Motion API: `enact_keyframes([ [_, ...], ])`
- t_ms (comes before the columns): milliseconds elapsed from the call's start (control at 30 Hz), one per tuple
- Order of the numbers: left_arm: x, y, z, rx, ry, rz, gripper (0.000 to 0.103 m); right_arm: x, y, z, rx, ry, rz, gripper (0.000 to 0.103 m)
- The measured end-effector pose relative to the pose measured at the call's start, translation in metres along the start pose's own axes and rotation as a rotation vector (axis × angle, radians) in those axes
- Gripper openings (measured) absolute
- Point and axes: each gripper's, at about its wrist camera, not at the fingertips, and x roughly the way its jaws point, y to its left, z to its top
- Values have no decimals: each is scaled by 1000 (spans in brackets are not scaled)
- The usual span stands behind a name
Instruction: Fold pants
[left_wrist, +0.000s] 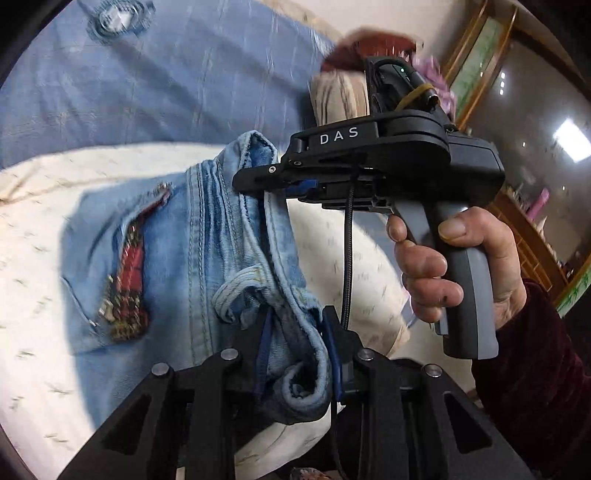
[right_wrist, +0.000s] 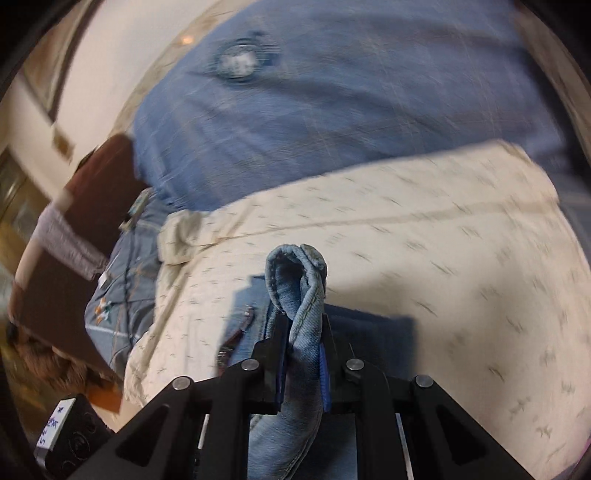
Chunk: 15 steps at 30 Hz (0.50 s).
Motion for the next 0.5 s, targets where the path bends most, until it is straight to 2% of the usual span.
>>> enact_keyframes([
  [167,35,-2,4,36,62,29,30,16,-56,-19,121,13,47,15],
  [233,40,-1,4,50,70,32,31,26,-74,-25,178,31,71,21],
  [267,40,-1,4,51,75,25,36,28,-80,-28,196,33,83,25],
  [300,39,-2,5,47,83,13,39,28,-85,-29,208,29,92,39],
  [333,38,-6,7,45,86,2,46,27,-90,-31,224,25,91,49],
  [367,33,-11,8,46,85,-12,53,24,-96,-33,244,19,84,67],
  [400,26,-16,9,52,82,-20,57,18,-101,-34,264,9,109,68],
  [433,17,-20,10,63,84,-16,70,12,-105,-36,276,-1,134,68],
  [467,10,-27,7,72,88,-16,77,3,-109,-38,287,-24,144,68],
  [500,1,-29,6,81,88,-19,77,-8,-112,-39,290,-56,137,68],
])
